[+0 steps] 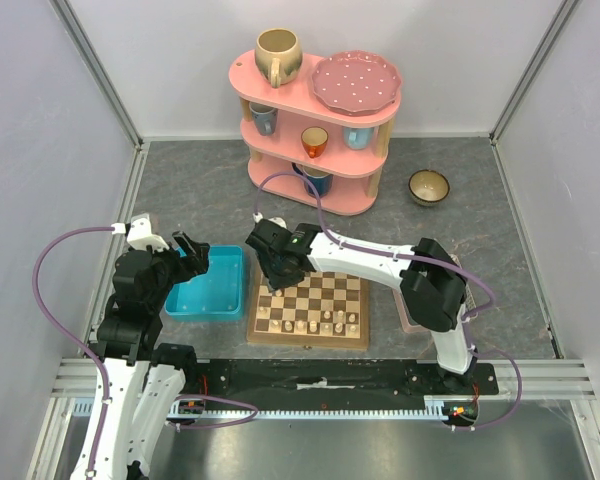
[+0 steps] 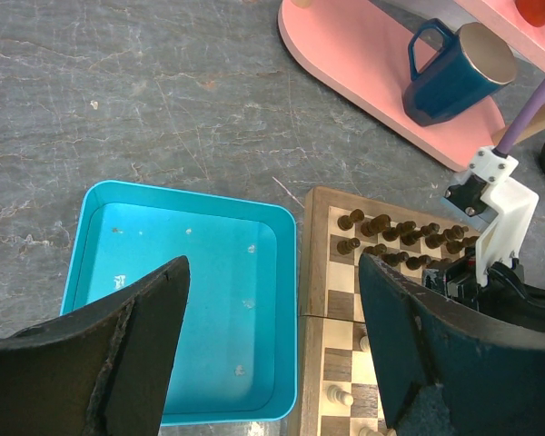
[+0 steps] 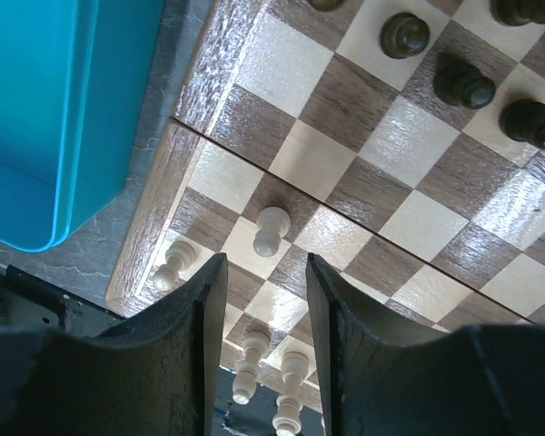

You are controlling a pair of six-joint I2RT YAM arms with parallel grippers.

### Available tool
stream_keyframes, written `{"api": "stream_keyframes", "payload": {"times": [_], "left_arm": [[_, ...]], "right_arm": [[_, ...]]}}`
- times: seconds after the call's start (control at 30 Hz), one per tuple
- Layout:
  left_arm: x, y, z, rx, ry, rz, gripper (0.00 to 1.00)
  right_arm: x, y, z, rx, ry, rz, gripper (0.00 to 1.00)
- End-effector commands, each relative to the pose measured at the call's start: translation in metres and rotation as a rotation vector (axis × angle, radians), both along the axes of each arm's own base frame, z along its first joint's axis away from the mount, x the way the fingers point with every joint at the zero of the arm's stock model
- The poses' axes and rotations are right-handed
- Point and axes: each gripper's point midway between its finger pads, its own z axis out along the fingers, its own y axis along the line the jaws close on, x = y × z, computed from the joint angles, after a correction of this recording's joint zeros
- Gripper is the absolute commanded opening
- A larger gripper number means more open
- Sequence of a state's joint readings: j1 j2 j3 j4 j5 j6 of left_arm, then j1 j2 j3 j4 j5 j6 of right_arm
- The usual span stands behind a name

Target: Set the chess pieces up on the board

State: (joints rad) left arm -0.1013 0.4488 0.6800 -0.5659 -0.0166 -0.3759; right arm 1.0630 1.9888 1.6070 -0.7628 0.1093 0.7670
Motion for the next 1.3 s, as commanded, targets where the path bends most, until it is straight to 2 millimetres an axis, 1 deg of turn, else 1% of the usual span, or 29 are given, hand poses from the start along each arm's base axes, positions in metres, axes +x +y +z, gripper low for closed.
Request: {"api": "stream_keyframes", "payload": {"times": [0.0, 0.23, 0.5, 0.73, 1.0, 1.2, 1.27], "left_arm": [[0.005, -0.001, 0.009, 0.003, -0.047, -0.009, 0.82], [0.005, -0.001, 0.008, 0.004, -0.045, -0.009, 0.82], [0.005, -0.001, 0.009, 0.004, -0.048, -0.009, 0.82], [0.005, -0.001, 0.009, 0.003, -0.050, -0.011, 0.82], [0.005, -0.001, 0.009, 0.004, -0.050, -0.009, 0.82], [0.005, -0.001, 0.009, 0.003, -0.048, -0.011, 0.82], [0.005, -0.001, 0.010, 0.004, -0.051, -0.009, 0.82]], "right_arm": [[0.003, 0.020, 0.008, 0.049, -0.016, 0.020, 0.47], [0.000, 0.022, 0.000, 0.026, -0.005, 0.036, 0.45], [0.003, 0.019, -0.002, 0.009, -0.010, 0.029, 0.40], [0.003, 0.019, -0.003, 0.005, -0.007, 0.034, 0.32], [0.002, 0.018, -0.004, -0.004, -0.006, 0.037, 0.28], [0.003, 0.013, -0.006, -0.024, -0.013, 0.034, 0.19], [0.004, 0.010, -0.004, -0.035, -0.020, 0.029, 0.18]]}}
